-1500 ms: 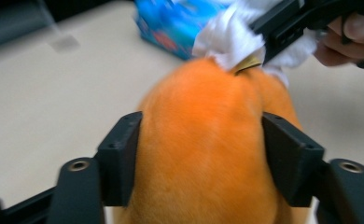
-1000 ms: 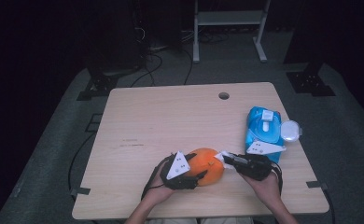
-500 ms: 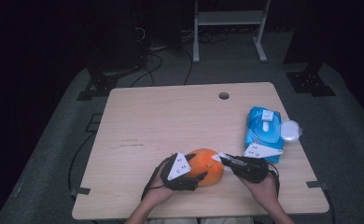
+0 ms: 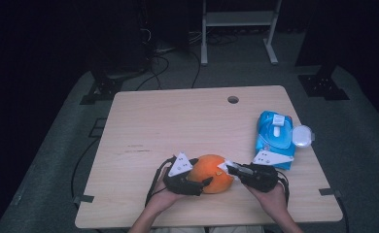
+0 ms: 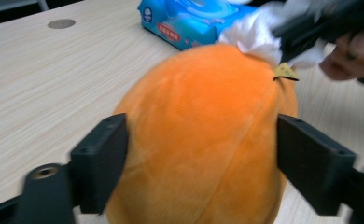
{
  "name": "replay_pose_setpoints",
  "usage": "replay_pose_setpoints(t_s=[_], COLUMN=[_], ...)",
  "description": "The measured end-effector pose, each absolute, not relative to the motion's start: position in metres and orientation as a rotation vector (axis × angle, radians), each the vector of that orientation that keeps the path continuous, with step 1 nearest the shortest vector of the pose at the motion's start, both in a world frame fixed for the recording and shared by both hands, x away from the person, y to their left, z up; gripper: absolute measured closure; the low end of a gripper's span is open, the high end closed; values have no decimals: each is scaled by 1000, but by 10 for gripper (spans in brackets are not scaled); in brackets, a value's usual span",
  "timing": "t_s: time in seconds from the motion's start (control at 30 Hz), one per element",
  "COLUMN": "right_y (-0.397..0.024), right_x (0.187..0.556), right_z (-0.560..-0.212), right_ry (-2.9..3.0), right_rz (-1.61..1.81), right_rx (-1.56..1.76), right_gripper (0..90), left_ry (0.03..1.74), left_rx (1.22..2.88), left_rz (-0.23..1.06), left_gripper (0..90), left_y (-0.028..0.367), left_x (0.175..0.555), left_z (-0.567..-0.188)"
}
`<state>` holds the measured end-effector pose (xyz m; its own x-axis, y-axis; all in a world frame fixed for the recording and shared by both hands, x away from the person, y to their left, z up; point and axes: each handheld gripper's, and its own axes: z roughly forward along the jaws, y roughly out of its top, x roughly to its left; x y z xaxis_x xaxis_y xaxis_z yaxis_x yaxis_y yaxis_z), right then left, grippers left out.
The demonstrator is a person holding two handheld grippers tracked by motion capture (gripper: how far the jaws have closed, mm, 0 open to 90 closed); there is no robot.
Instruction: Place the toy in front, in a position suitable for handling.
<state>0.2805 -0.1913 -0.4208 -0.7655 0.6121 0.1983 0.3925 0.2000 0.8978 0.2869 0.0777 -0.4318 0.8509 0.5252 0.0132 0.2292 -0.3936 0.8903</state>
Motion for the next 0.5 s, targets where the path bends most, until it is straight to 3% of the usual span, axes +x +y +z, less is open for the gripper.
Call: replay_pose_setpoints(t_s=[0.1, 0.17, 0.33, 0.5], right_y=[-179, -172, -187, -183], right_x=[277, 274, 279, 275], right_z=[-408, -405, -413, -407], right_ry=[2273, 2282, 2260, 2242], right_rz=[1666, 1589, 1518, 1555], right_rx=[868, 815, 884, 862], right_gripper=[789, 790, 793, 792], left_ry=[467, 454, 553, 536], left_rx=[2016, 2020, 1951, 1950], left_rz=[416, 431, 333, 371], left_gripper=[258, 214, 153, 265], left_y=[66, 64, 77, 68], left_x=[280, 278, 288, 285], left_z=[-428, -427, -430, -435])
